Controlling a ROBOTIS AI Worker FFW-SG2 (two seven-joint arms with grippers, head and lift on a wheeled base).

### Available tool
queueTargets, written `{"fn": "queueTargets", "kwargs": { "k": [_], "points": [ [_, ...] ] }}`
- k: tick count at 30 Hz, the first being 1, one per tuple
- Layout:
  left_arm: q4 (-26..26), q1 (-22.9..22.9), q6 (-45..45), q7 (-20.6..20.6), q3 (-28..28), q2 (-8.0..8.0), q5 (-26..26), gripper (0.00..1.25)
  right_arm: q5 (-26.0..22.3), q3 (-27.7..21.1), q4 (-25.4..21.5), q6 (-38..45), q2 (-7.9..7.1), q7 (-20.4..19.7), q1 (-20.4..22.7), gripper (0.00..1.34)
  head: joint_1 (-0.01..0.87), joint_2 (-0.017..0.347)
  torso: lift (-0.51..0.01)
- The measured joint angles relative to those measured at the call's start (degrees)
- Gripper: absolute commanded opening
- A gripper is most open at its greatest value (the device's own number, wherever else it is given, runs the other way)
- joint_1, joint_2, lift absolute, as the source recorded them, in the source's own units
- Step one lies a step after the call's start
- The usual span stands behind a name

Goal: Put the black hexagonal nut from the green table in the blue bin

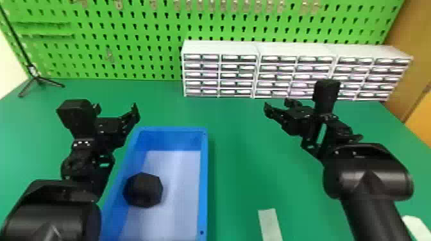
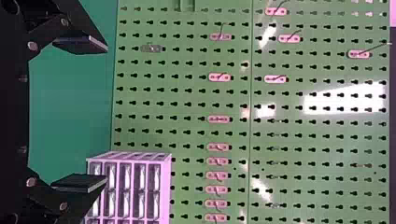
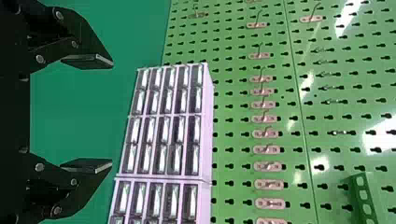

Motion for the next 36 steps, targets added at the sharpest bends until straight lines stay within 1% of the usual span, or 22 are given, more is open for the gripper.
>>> {"fn": "queueTargets", "kwargs": {
  "k": [7, 14, 18, 31, 36],
  "points": [
    [0.0, 0.0, 0.0, 0.1, -0.1, -0.03, 0.1, 0.96, -0.1, -0.3, 0.0, -4.5, 0.5, -4.0, 2.2, 0.83, 0.683, 0.028, -0.096],
    [0.0, 0.0, 0.1, 0.1, -0.2, -0.06, 0.1, 0.96, -0.4, -1.0, 0.1, -9.0, 0.86, -5.9, 4.0, 0.83, 0.683, 0.028, -0.096],
    [0.0, 0.0, 0.1, 0.1, -0.2, -0.06, 0.2, 0.96, -0.6, -1.1, 0.1, -11.8, 1.31, -8.0, 5.1, 0.83, 0.683, 0.028, -0.096],
    [0.0, -0.2, 0.1, 0.1, -0.3, -0.05, 0.3, 0.97, -0.7, -1.4, 0.1, -12.7, 1.62, -9.0, 6.3, 0.83, 0.683, 0.028, -0.096],
    [0.0, -0.2, 0.3, 0.1, -0.4, -0.05, 0.1, 0.97, 1.2, -1.9, -0.4, -13.2, 1.84, -10.6, 6.7, 0.83, 0.683, 0.028, -0.096]
  ]
}}
